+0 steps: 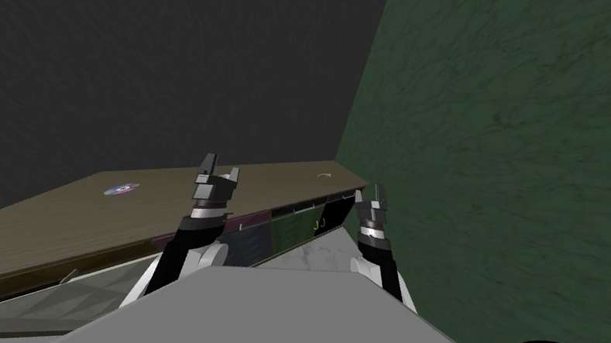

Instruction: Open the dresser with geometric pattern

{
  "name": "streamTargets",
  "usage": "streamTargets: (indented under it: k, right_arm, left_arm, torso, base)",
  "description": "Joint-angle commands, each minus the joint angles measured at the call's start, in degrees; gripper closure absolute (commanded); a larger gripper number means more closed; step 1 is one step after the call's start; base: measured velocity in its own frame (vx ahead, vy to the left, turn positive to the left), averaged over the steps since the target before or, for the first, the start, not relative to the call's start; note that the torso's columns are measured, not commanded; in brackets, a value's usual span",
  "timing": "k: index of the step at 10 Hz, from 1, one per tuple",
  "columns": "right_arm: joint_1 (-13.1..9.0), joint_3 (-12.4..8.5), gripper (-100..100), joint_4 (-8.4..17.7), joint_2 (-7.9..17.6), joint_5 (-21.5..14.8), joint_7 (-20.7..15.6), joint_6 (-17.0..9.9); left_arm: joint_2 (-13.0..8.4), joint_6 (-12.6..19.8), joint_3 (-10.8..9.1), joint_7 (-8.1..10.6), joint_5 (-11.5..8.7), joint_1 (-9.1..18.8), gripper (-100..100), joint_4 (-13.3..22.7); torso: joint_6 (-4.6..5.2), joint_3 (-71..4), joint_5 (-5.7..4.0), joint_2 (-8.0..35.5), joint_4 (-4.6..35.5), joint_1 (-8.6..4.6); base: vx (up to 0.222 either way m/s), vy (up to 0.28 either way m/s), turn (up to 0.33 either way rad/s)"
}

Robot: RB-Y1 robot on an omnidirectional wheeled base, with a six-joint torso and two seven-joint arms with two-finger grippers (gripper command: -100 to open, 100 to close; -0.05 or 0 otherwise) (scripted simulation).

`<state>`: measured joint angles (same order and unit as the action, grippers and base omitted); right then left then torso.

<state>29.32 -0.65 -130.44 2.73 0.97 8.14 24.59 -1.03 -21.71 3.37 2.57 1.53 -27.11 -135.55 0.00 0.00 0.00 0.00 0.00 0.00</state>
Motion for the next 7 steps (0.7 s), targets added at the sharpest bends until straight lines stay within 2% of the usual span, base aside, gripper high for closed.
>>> streamTargets:
  k: [1, 7]
  right_arm:
    - [0.00, 0.00, 0, 0.00, 0.00, 0.00, 0.00, 0.00]
    - [0.00, 0.00, 0, -0.02, 0.00, 0.00, 0.00, 0.01]
  left_arm:
    - [0.00, 0.00, 0.00, 0.00, 0.00, 0.00, 0, 0.00]
    - [0.00, 0.00, 0.00, 0.00, 0.00, 0.00, 0, -0.01]
  torso:
    - [0.00, -4.67, 0.00, 2.32, 2.35, 0.00]
    - [0.00, -53.81, 0.00, 26.93, 26.91, 0.00]
  base:
    - [0.000, 0.000, 0.000]
    - [0.000, 0.000, 0.000]
